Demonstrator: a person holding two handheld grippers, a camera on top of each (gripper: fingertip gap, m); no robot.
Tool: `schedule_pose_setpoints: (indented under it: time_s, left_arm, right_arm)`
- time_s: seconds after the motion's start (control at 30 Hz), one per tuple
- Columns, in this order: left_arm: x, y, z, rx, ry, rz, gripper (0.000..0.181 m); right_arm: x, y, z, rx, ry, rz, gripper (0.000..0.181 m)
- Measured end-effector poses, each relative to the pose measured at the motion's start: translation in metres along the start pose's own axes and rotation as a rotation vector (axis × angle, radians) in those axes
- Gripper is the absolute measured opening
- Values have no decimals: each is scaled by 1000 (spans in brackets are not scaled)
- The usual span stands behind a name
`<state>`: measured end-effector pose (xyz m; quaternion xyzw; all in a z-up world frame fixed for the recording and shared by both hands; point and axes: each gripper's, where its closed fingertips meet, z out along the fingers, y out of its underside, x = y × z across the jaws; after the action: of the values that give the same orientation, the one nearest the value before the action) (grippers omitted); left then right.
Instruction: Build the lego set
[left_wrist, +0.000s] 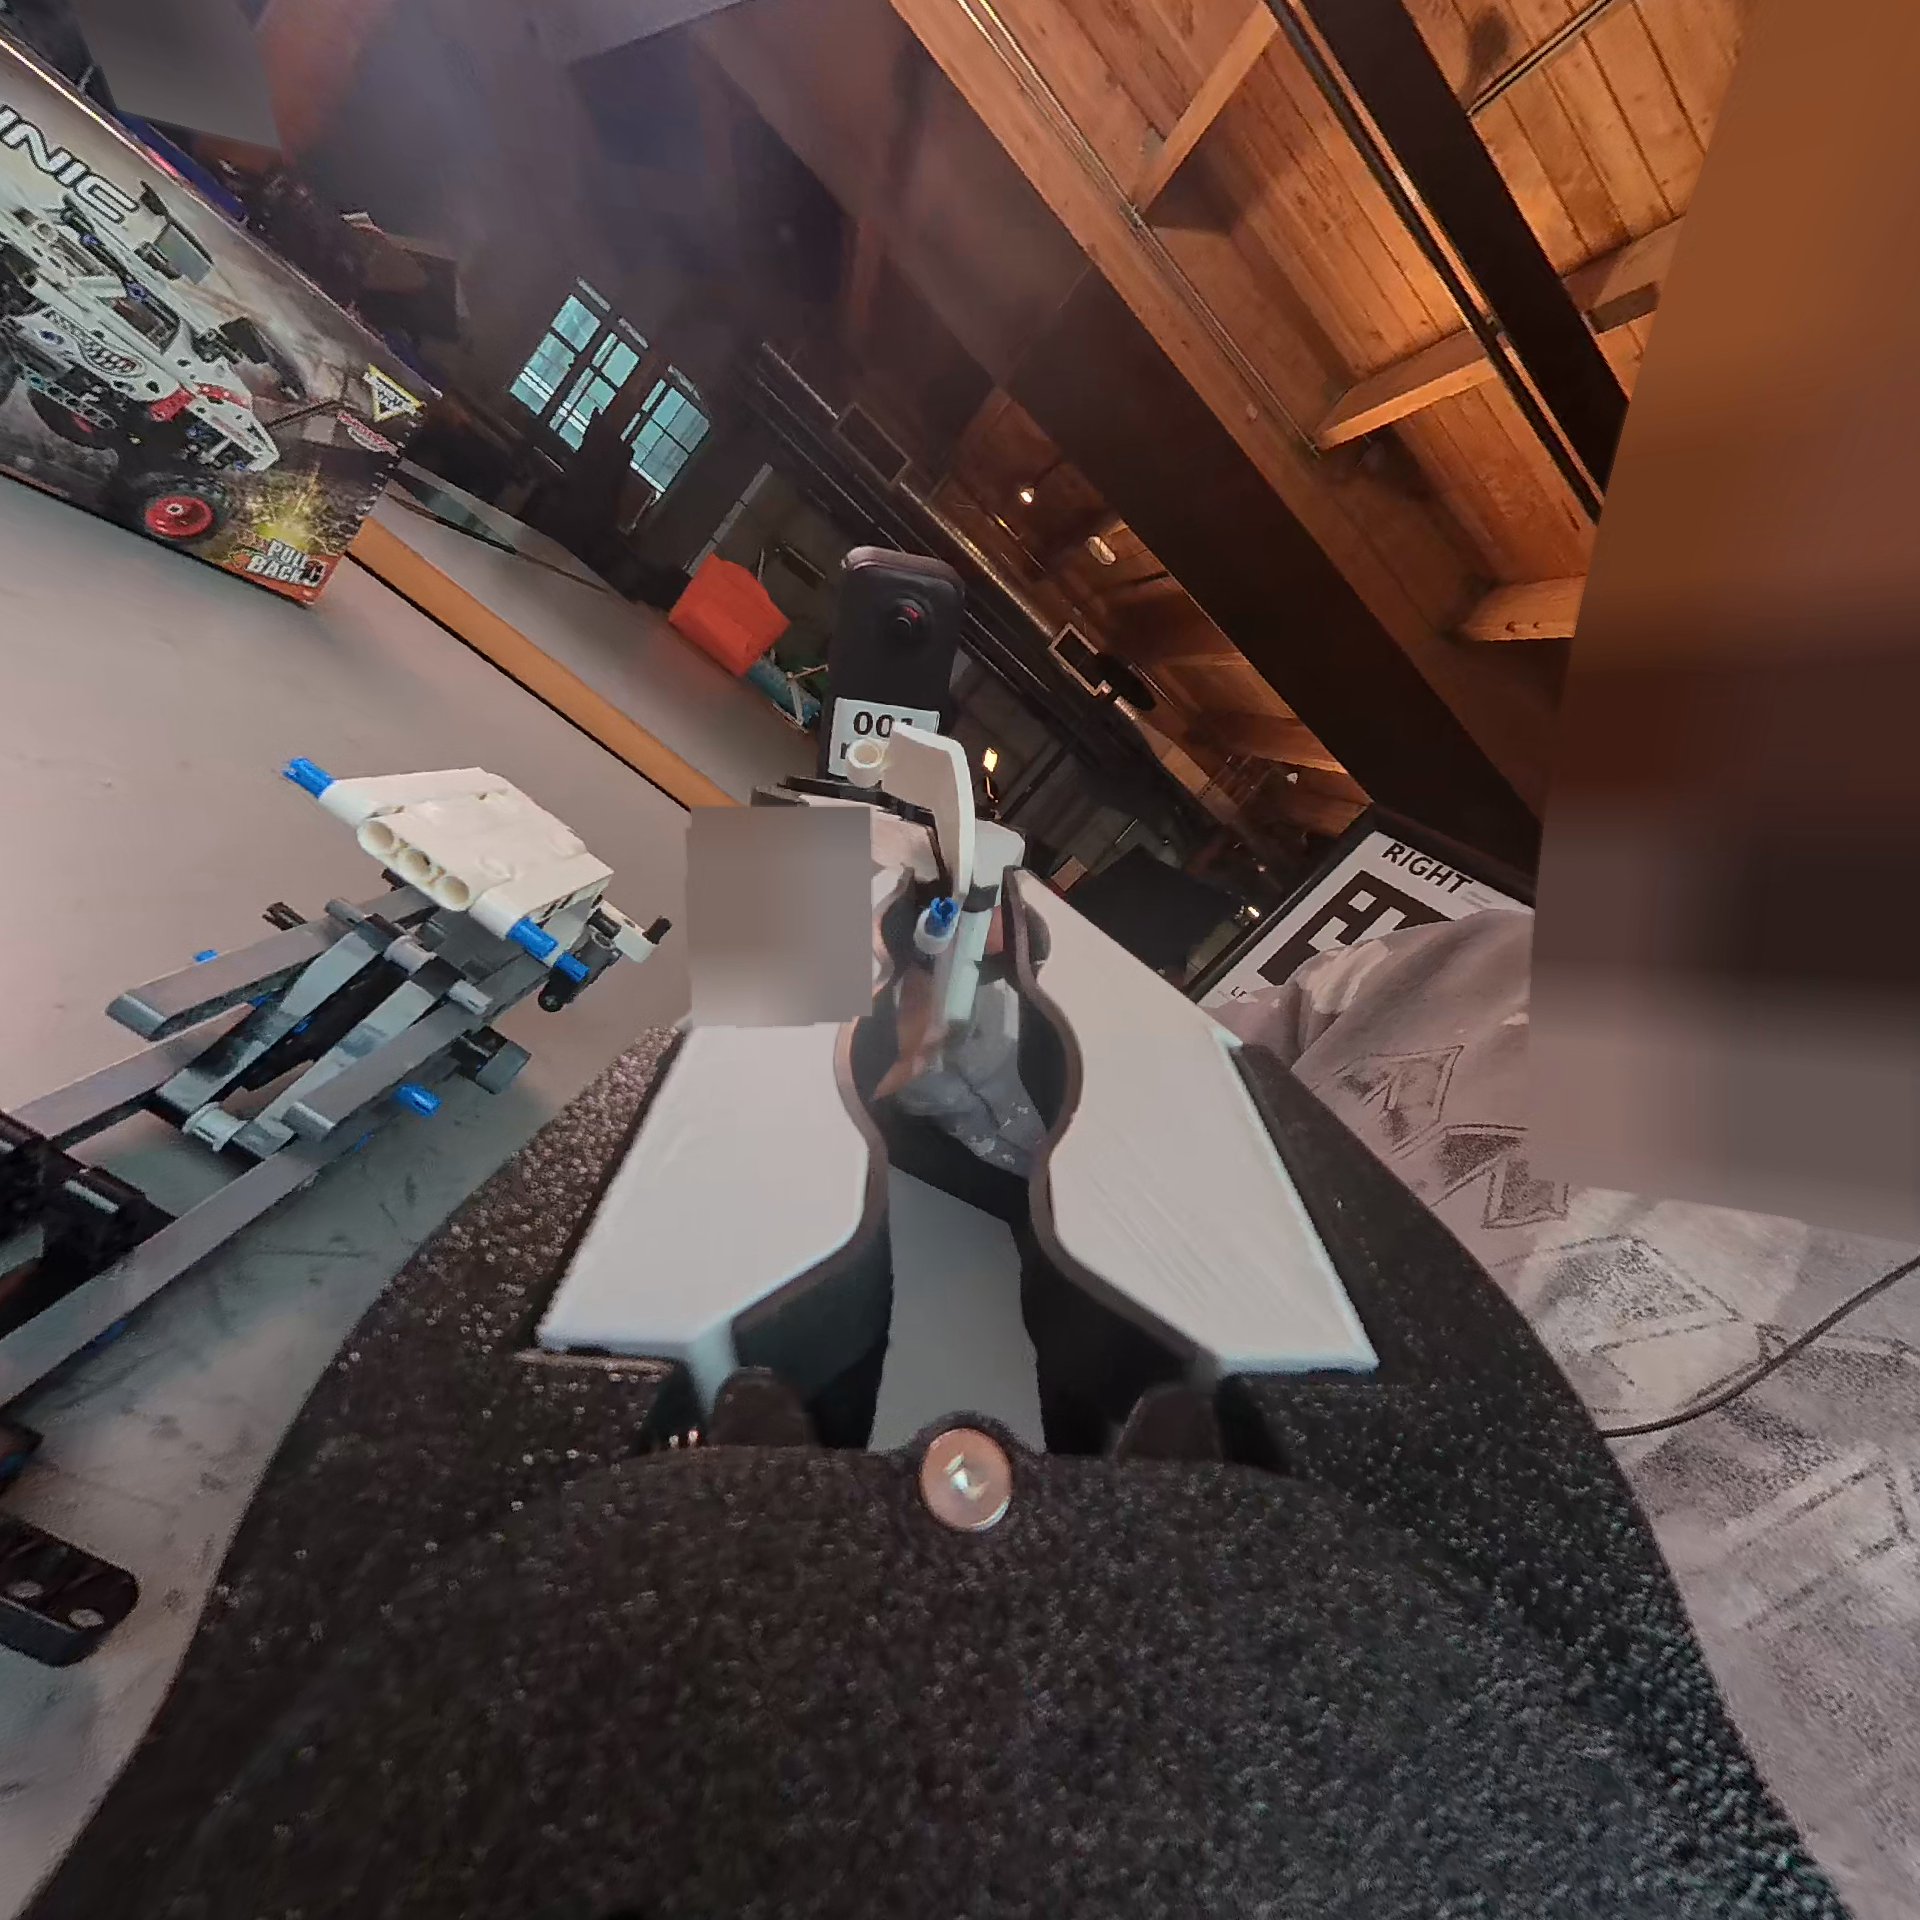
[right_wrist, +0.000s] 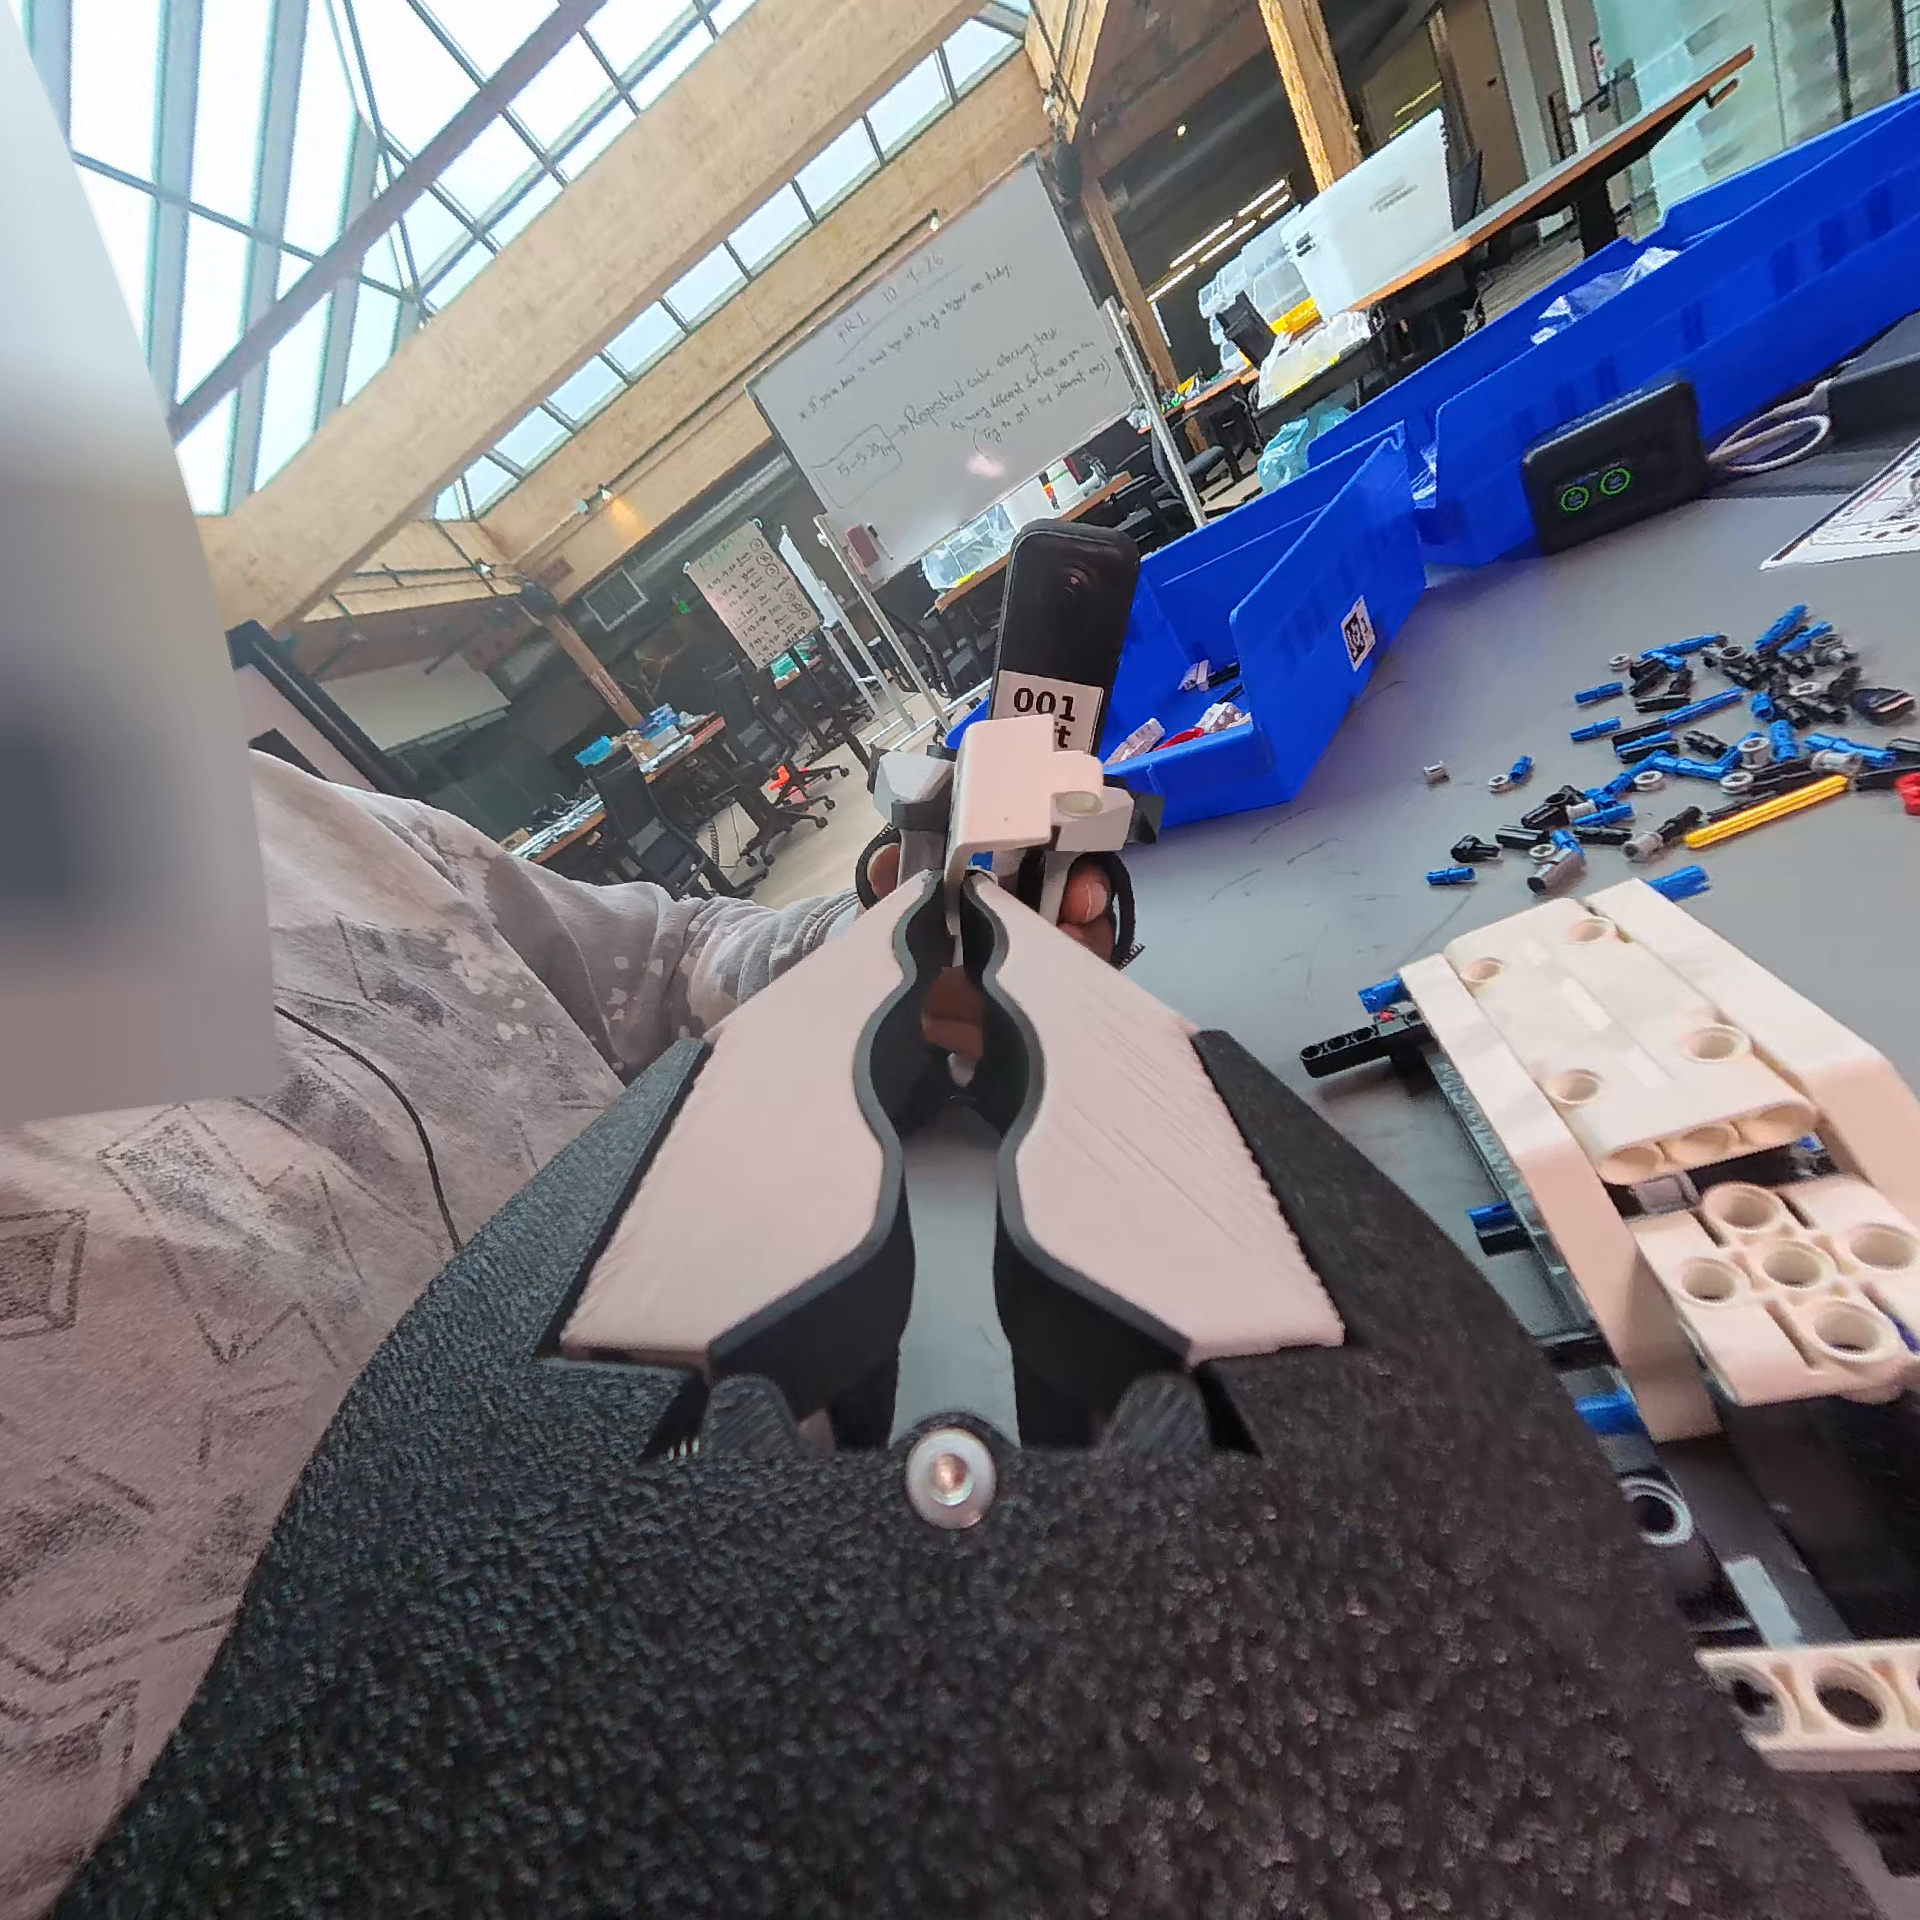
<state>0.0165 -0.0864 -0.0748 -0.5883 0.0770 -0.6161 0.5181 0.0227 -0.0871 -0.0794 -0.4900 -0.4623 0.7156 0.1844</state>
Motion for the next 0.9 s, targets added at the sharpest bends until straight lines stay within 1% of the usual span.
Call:
schedule_pose_setpoints:
  time_s: [0.03, 0.2, 0.3, 0.4, 0.57, 0.7, 0.73, 0.77, 0.9]
  left_arm:
    - [-1, 2, 1, -11, -7, 5, 16]
    - [-5, 9, 3, -59, -51, 42, 9]
    - [-5, 8, 2, -49, -57, 32, 3]
    - [-5, 8, 1, -39, -45, 22, 2]
    - [-2, 8, 2, -48, -23, 7, 4]
    - [-2, 8, 1, -38, -7, -6, 10]
    - [-3, 7, 1, -35, -9, -6, 15]
    - [-4, 8, 1, -38, -11, -4, 16]
    - [-3, 11, 2, -61, -17, 9, 8]
  right_arm:
    - [0, 1, 0, -4, 3, -1, 1]
    - [2, 7, 4, -21, 21, -17, 1]
    - [5, 7, 4, -12, 34, -27, 5]
    - [8, 10, 5, -19, 59, -56, 10]
    - [2, 9, 6, 4, 5, -16, 2]
    - [0, 9, 5, -3, -3, -28, 1]
    - [0, 9, 4, -4, -4, -29, 1]
    - [0, 9, 4, -6, -1, -33, 1]
    - [0, 12, 4, -11, 1, -26, 1]
